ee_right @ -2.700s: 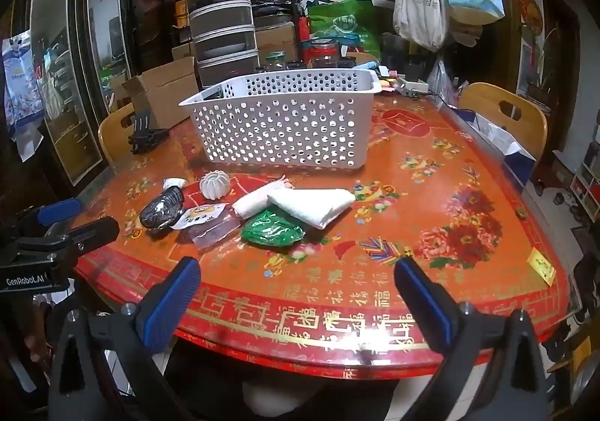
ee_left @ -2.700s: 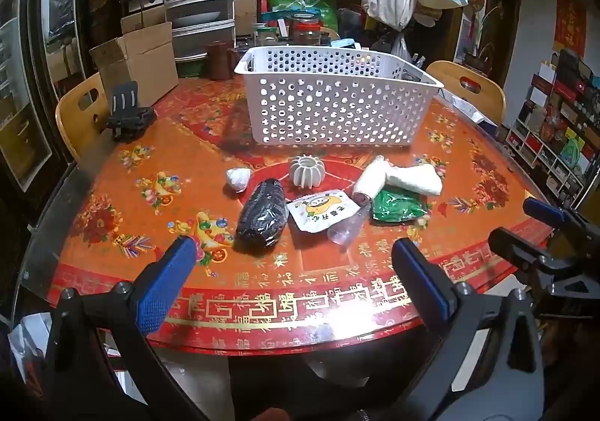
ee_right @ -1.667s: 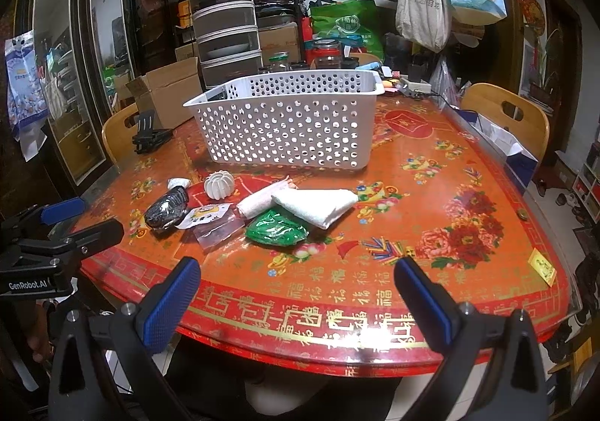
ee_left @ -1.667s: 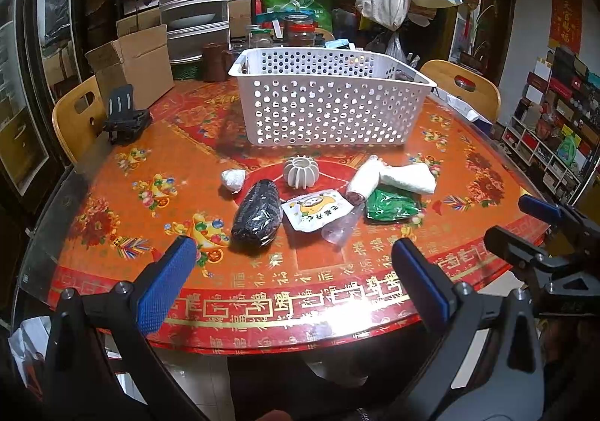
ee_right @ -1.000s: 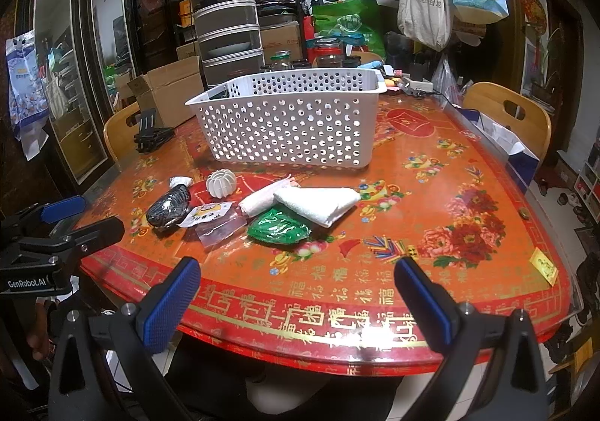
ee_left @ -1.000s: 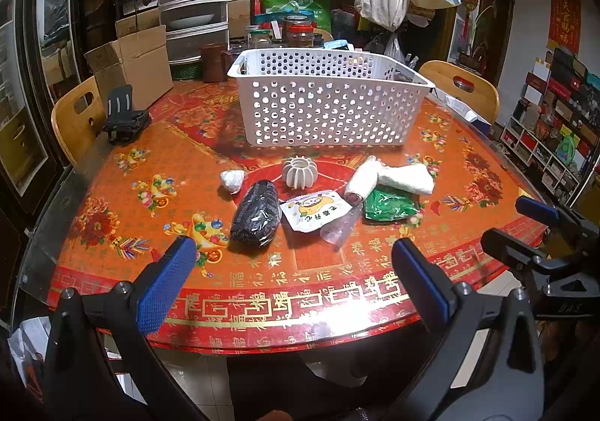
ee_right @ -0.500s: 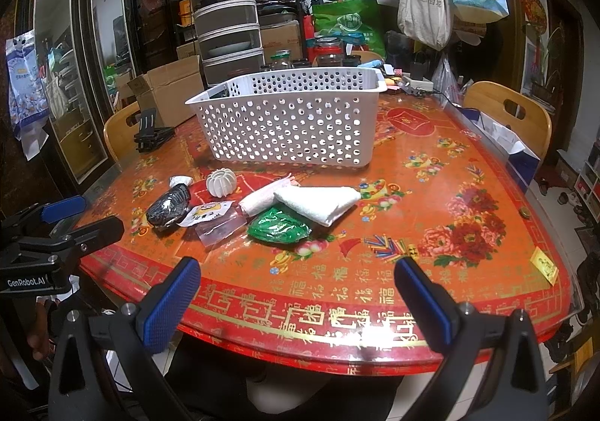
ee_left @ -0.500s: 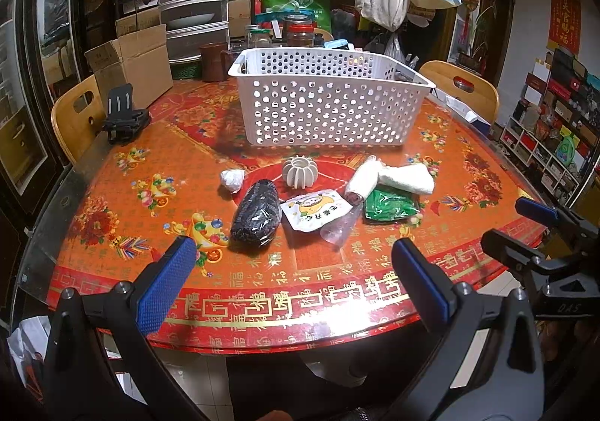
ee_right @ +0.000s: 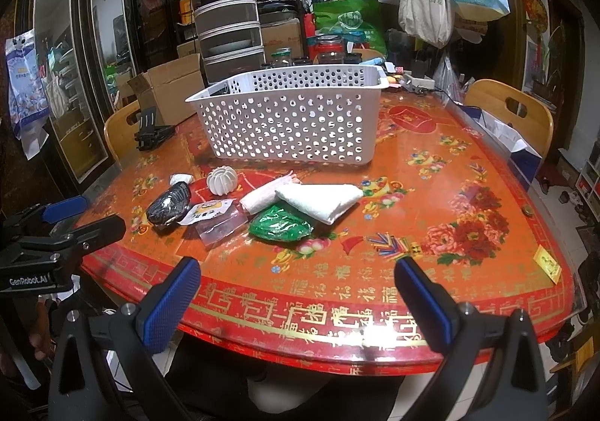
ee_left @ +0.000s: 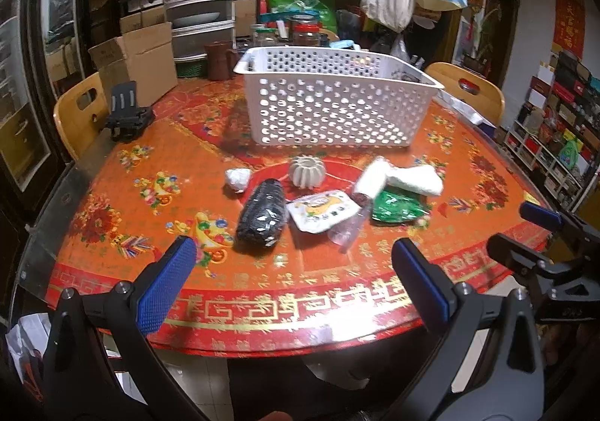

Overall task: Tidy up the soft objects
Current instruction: 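Grasp the black wrapped roll with the left tool while the right tool grasps the white folded cloth, then carry the black roll with the left tool while the right tool carries the cloth into the basket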

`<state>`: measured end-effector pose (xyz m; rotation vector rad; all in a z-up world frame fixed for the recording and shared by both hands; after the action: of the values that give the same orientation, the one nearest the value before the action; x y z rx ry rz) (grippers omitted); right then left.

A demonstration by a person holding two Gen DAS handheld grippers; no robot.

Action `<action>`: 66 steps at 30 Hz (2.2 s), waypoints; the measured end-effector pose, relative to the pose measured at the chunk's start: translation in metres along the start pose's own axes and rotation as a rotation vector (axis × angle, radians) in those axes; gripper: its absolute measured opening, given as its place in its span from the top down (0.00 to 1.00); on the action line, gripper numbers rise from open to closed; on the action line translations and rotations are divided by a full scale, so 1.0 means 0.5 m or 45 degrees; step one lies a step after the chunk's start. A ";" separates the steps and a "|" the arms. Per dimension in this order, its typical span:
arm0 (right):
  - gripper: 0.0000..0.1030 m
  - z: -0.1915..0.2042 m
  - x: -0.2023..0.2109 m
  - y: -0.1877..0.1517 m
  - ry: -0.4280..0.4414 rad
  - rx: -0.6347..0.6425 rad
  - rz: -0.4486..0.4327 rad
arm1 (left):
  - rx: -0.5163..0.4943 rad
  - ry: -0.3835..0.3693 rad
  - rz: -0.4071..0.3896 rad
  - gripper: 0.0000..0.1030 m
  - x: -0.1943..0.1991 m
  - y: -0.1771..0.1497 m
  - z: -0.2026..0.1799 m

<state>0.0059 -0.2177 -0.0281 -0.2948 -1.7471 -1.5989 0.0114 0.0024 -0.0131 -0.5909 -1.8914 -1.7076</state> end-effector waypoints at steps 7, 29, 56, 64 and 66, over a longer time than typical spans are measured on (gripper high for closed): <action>0.00 -0.035 -0.081 0.016 -0.019 -0.032 0.004 | 0.040 0.053 -0.003 0.00 -0.086 0.003 0.072; 0.28 -0.070 -0.253 0.053 0.043 -0.040 0.180 | 0.012 -0.129 0.135 0.53 -0.239 0.001 0.098; 0.71 -0.077 -0.183 0.076 0.039 -0.002 0.046 | 0.001 -0.160 -0.003 0.58 -0.155 0.025 0.094; 0.71 -0.067 -0.132 0.128 0.074 0.036 -0.029 | -0.026 -0.176 -0.059 0.58 -0.112 0.074 0.075; 0.71 -0.066 -0.122 0.143 0.080 0.050 -0.043 | -0.032 -0.179 -0.074 0.58 -0.102 0.093 0.073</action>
<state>0.1048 -0.2160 -0.0145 -0.1954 -1.7418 -1.5787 0.0766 0.0449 -0.0126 -0.6884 -2.0042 -1.7698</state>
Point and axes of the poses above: each gripper's, at about its wrist camera, not at the fingertips, and x roughly against the way its jaws point, z to its left, y to its top, the point moved 2 cm from there along -x, roughly the way its jaws point, and after that the axes turned 2 degrees about x, right-handed, at the moved point
